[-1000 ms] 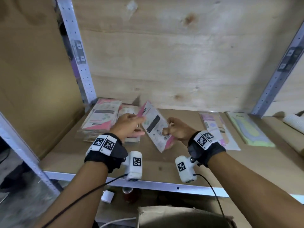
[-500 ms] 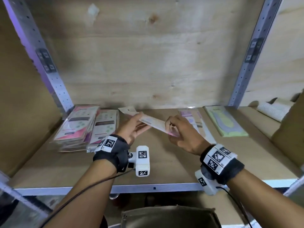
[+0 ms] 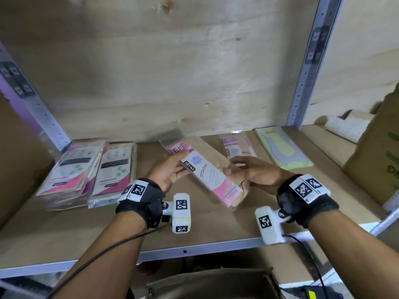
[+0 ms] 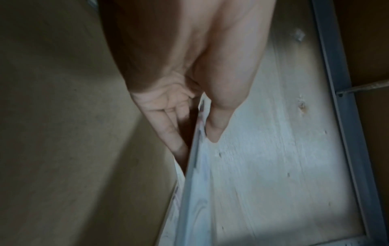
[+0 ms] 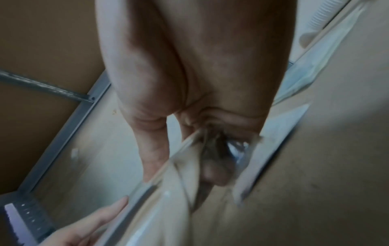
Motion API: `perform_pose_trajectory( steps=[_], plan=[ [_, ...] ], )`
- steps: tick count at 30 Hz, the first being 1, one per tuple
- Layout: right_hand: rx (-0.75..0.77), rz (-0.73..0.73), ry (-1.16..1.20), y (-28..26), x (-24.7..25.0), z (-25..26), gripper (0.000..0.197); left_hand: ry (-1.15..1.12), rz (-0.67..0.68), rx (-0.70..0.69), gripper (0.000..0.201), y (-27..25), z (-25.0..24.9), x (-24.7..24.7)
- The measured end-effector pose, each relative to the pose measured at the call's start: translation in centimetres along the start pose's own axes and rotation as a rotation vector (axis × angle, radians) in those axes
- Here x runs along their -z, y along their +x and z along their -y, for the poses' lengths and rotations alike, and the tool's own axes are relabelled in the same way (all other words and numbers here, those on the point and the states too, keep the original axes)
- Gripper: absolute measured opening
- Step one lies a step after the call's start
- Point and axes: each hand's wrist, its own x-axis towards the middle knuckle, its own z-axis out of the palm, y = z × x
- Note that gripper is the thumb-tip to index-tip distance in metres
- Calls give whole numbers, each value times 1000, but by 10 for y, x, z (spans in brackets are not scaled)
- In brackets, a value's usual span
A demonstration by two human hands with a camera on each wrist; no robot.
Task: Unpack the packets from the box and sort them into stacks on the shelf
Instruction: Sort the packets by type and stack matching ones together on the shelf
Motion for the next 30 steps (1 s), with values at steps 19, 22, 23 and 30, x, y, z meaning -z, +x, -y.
perform_pose_trajectory(
  steps=[19,22,23,30],
  plan=[
    [-63,107,-13,-27,14,-4,30,689,-209,-340,52,6,-1,27],
    [-62,104,-42,-27,12,-3,37,662,-212,-326,55,4,-4,32],
    [-61,112,-41,-27,11,-3,36,638,-202,-301,53,3,-4,33],
    [-72,153,19,-22,8,-3,28,535,-15,-55,58,-5,-9,40]
  ],
)
